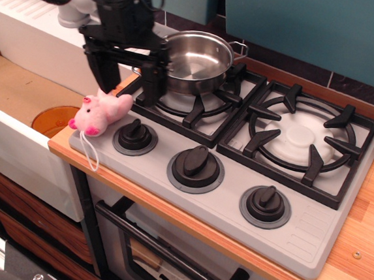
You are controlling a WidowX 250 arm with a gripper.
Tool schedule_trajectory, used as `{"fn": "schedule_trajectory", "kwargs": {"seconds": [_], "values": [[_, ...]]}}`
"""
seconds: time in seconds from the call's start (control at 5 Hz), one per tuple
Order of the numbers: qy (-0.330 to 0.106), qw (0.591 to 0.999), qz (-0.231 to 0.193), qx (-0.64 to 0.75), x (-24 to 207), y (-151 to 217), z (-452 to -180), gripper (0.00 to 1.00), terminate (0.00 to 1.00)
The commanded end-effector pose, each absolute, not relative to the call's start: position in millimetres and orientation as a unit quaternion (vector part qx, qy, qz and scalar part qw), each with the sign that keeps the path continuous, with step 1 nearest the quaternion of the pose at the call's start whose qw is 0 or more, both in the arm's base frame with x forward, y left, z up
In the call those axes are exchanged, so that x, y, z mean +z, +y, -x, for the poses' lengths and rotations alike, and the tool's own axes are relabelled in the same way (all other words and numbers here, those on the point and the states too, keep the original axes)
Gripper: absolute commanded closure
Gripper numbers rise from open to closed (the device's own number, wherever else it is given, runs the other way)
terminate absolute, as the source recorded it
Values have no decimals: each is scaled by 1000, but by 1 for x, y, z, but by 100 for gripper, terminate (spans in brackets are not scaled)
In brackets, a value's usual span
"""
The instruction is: Put stuffedpig in pan
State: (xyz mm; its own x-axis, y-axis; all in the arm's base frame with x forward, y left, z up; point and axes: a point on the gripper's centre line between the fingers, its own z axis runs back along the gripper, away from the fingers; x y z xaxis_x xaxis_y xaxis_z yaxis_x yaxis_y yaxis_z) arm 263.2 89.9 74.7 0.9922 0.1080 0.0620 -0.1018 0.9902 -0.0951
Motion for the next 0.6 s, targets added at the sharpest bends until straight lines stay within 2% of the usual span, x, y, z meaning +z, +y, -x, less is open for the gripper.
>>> {"fn": "schedule_trajectory", "kwargs": {"seconds": [0.0, 0.4], "values": [[-72, 996, 15, 41, 82, 138, -265, 0, 0], [-83, 996, 16, 39, 70, 158, -258, 0, 0]]}}
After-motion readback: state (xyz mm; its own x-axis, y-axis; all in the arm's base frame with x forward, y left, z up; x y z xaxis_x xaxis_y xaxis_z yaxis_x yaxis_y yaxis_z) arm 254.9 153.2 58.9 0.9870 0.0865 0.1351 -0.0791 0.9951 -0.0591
